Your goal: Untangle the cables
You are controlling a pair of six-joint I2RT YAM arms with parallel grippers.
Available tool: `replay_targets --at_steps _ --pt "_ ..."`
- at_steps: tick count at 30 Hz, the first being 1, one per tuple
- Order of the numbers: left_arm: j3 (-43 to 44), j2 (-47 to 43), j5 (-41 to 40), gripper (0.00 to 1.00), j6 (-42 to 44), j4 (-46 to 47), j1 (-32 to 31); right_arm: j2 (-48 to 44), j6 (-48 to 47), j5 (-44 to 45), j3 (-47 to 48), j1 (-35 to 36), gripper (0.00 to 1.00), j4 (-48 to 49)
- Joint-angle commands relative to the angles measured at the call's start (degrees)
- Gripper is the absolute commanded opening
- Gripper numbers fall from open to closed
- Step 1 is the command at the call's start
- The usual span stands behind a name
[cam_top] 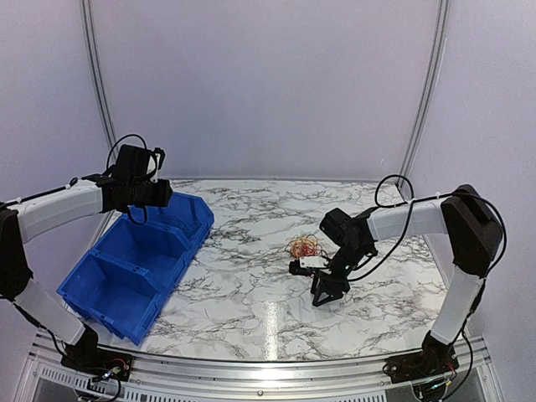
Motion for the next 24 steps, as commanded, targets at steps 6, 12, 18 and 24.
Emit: replay_targets --at_steps 6,12,18,24 --pt "-11.20 -12.84 -2.97 0.41 3.86 18.95 -9.90 -5.44 1.43 -6.09 4.55 -1.30 0.48 -4.75" --pt "-13.78 -13.77 -3.56 0.42 6.13 22.19 -17.32 -16.27 6.33 -6.10 8.74 -5.77 0.49 -3.37" --pt "-10.99 -5.40 3.53 0.42 1.46 21.66 -24.54 -22.18 10.47 2.04 5.03 -6.33 0.49 5.10" --pt "-5.32 6.09 11.77 0.38 -9.73 22.55 -30.73 -30.92 18.02 20.23 -12.34 -6.78 0.54 33.15"
